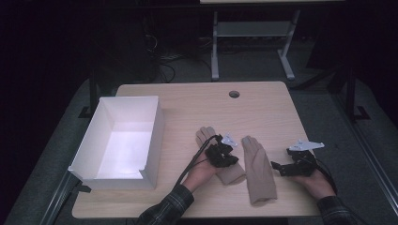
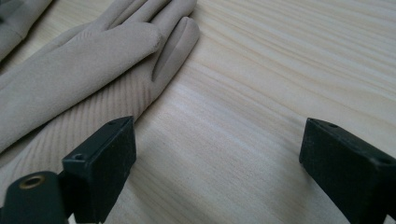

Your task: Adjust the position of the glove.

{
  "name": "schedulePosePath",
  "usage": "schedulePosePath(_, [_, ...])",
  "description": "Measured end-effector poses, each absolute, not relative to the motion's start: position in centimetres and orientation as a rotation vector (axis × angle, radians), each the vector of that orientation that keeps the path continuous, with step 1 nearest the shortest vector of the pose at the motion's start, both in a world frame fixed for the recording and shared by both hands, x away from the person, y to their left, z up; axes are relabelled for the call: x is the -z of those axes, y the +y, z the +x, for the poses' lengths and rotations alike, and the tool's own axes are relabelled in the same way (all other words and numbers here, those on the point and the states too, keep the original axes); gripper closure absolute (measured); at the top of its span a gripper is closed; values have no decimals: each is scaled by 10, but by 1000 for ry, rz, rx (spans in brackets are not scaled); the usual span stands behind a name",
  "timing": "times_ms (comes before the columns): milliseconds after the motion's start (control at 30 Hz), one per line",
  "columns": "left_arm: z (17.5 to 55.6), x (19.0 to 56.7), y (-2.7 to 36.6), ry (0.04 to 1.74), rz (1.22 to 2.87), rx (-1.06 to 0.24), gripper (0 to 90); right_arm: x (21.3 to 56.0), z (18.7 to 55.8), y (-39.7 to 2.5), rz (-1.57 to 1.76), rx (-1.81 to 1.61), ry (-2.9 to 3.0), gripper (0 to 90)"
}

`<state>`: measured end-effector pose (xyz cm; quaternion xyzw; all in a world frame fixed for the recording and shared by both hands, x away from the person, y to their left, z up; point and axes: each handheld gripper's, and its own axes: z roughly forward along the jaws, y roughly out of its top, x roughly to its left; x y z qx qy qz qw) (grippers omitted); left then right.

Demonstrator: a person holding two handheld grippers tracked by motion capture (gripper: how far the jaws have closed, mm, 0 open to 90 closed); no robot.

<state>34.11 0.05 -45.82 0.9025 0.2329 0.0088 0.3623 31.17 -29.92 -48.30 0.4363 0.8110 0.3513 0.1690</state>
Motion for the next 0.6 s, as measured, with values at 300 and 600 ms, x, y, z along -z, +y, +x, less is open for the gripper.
schedulePosePath(300, [330,459,14,582,2354,-6,896,483,312,-299,1240,-999,2306,103])
schedulePosePath(600, [312,456,40,560,2386,5,896,483,312,-299,1241,-999,2305,103])
